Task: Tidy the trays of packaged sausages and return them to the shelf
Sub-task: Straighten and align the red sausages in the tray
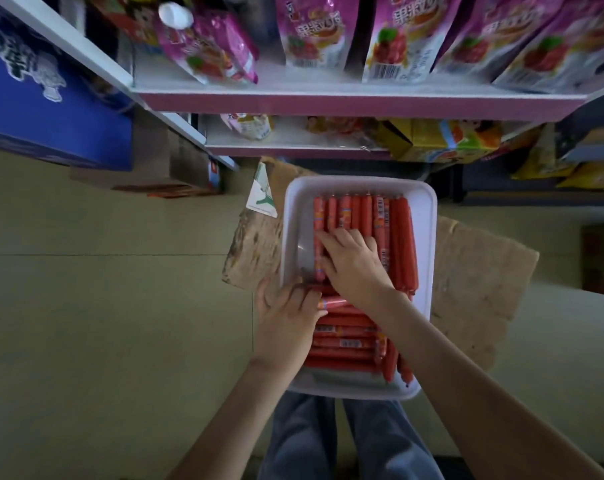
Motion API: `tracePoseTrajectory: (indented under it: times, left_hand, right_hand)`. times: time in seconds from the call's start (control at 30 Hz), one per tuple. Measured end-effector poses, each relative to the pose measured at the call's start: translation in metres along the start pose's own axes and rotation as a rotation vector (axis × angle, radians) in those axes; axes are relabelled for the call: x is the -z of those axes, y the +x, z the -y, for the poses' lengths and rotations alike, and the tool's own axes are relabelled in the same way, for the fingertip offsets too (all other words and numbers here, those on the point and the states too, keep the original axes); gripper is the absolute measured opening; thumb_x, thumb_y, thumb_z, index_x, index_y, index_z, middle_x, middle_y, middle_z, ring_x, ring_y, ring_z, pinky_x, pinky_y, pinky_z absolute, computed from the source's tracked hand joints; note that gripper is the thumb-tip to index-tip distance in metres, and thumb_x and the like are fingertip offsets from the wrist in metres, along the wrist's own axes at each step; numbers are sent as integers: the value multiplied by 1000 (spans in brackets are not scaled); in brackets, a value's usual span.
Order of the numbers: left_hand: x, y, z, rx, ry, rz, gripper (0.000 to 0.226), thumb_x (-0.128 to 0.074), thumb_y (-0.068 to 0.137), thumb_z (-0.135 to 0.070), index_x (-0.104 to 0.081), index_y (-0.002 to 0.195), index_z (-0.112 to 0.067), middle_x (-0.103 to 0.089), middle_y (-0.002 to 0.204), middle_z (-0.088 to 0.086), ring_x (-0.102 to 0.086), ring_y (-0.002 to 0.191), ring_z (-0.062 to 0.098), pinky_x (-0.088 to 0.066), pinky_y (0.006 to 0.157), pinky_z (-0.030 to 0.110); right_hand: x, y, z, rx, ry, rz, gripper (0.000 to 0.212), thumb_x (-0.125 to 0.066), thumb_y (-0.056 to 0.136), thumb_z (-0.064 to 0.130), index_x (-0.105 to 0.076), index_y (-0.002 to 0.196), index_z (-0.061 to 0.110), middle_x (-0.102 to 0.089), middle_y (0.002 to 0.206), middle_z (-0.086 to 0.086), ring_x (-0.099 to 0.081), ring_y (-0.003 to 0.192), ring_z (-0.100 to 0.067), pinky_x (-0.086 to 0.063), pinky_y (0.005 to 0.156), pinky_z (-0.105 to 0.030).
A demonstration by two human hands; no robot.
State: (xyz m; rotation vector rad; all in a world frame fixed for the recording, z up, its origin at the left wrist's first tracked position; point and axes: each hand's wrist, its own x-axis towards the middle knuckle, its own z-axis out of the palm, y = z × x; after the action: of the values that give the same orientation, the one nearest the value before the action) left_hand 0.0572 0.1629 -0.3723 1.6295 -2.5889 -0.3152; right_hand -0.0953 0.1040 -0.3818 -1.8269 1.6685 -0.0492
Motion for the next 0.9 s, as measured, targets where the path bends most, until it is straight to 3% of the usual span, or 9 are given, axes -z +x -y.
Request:
tracePoseTrajectory:
  times: [0.1, 0.17, 0.27, 0.33, 0.4, 0.47, 0.53, 0.73, 0.9]
  left_hand:
    - [25, -7, 4, 92, -233, 54, 26, -50, 88, -41, -62, 90, -18, -66, 80, -2, -63, 76, 19, -40, 87, 29]
    - [44, -10, 12, 251, -439, 145, 25, -56, 88, -39, -65, 96, -17, -67, 86, -3, -64, 75, 17, -45, 72, 20]
    - [71, -12, 26, 448, -676, 204, 16, -66, 87, -23, -66, 102, -19, -67, 94, -10, -61, 84, 3, -45, 73, 14]
    - [91, -10, 33, 549, -838, 173, 15, -66, 87, -17, -65, 98, -27, -67, 88, -18, -59, 84, -4, -43, 73, 9]
    - [112, -4, 36, 621, -994, 149, 18, -64, 88, -16, -64, 94, -33, -68, 80, -20, -60, 79, -4, -41, 71, 7]
    - [136, 5, 33, 691, -1119, 135, 14, -61, 89, -16, -64, 94, -28, -67, 71, -16, -60, 72, -2, -42, 71, 9]
    - [163, 17, 28, 738, -1218, 128, 10, -59, 91, -11, -65, 95, -19, -66, 67, -9, -60, 66, 0, -44, 68, 11]
    - [271, 47, -1, 573, -1338, 206, 11, -57, 92, -11, -66, 98, -8, -65, 72, -5, -60, 64, 2, -45, 66, 13]
    - [350, 61, -29, 354, -1316, 206, 10, -59, 91, -11, -66, 95, -16, -69, 77, -4, -65, 70, 6, -51, 75, 20]
  right_hand:
    - [-10, 7, -4, 50, -175, 100, 50, -42, 99, 27, -31, 148, 21, -27, 153, 1, -19, 140, -21, -11, 108, -41]
    - [-9, 10, -5, 64, -228, 145, 52, -39, 99, 27, -26, 150, 24, -19, 157, 3, -10, 143, -18, -3, 109, -40]
    - [3, 12, -4, 73, -183, 199, 50, -38, 99, 21, -29, 149, 25, -23, 156, 4, -13, 144, -16, -5, 111, -38]
    - [24, 8, 2, 0, 102, 253, 41, -38, 101, 22, -41, 143, 25, -43, 145, 2, -34, 136, -15, -20, 111, -35]
    - [56, -5, 14, -167, 573, 293, 27, -41, 102, 26, -59, 123, 23, -66, 107, 1, -62, 98, -13, -46, 87, -26]
    - [92, -25, 28, -235, 855, 214, 22, -45, 101, 23, -65, 102, 14, -67, 76, 1, -63, 68, -10, -48, 63, -22]
    - [132, -47, 40, -218, 977, 101, 15, -50, 98, 10, -65, 98, 6, -66, 69, -1, -60, 61, -10, -48, 59, -21]
    - [256, -114, 89, -121, 985, -138, 14, -56, 90, -7, -62, 97, 3, -65, 76, -11, -62, 65, -9, -49, 63, -16]
    - [324, -158, 116, -98, 979, -368, 24, -52, 91, -8, -59, 80, 12, -62, 58, 3, -56, 55, -6, -46, 59, -17]
